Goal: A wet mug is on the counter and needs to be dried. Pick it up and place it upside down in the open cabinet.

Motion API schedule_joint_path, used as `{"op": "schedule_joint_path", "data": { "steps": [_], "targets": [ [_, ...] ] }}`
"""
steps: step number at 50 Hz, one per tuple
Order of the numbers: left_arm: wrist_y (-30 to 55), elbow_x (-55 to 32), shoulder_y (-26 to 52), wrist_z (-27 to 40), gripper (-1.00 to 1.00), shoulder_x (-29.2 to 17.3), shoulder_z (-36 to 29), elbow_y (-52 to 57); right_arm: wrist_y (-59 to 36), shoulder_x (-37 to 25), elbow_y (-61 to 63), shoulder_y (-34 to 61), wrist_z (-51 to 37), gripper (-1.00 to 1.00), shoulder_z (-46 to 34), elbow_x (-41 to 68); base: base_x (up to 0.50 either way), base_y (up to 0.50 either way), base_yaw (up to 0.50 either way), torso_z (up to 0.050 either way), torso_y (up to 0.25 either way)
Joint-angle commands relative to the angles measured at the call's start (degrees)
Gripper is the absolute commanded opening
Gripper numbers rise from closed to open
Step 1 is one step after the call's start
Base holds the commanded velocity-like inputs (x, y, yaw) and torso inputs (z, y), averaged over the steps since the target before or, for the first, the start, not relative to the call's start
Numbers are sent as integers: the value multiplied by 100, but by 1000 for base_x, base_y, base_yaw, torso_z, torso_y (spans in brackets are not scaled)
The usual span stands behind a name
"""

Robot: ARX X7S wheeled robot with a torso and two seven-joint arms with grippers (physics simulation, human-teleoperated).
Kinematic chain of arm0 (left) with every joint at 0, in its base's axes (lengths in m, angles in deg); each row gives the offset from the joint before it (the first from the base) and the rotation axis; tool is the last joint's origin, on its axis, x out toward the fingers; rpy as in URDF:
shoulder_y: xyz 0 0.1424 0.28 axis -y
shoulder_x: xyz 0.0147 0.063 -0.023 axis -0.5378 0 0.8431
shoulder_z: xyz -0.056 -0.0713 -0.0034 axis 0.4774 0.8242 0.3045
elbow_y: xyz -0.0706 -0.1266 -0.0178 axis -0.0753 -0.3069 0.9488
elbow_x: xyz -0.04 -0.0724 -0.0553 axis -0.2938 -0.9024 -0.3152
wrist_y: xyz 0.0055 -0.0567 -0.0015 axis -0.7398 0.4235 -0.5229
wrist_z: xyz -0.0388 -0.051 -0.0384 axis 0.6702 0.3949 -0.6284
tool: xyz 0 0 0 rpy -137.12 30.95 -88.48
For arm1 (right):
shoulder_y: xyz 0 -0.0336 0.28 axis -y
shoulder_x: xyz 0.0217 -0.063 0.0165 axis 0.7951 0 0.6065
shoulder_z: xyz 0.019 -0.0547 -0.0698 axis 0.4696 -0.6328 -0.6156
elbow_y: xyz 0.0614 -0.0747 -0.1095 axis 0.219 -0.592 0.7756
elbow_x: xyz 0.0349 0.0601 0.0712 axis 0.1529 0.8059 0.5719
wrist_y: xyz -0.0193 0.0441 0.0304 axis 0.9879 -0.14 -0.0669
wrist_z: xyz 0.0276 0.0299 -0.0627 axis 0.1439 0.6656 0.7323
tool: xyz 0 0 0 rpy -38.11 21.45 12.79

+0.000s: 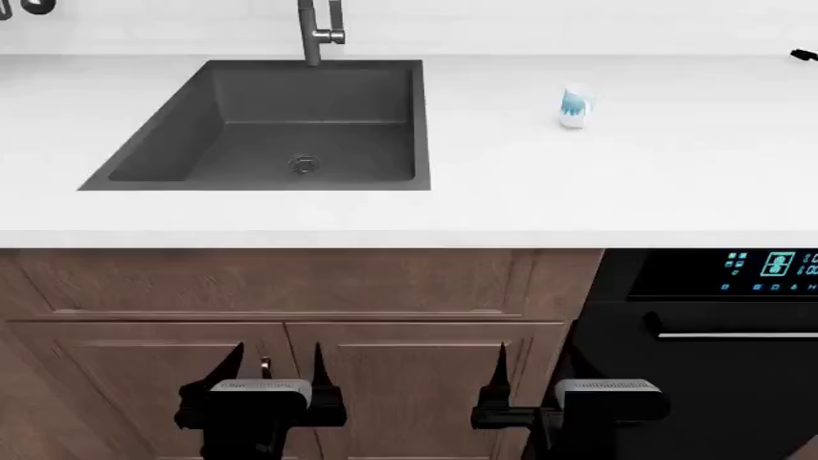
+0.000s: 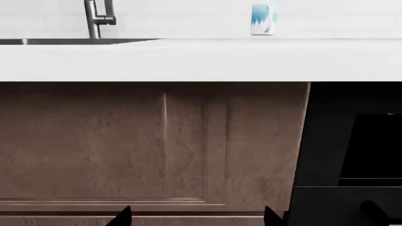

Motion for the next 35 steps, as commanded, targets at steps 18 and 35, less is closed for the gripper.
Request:
{"op": "schedule_joint_path", "data": {
  "steps": [18,35],
  "targets": [
    [-468,-226,-187,632,100,-277,-868,-63,1146,-451,282,-312,-321,100,-129,255,0,0,0,50,0],
    [-607,-454,-88,767,100,-469,-938,91,1216,-594,306,-259,-507,100,-289,147,0,0,0,50,0]
  ]
}}
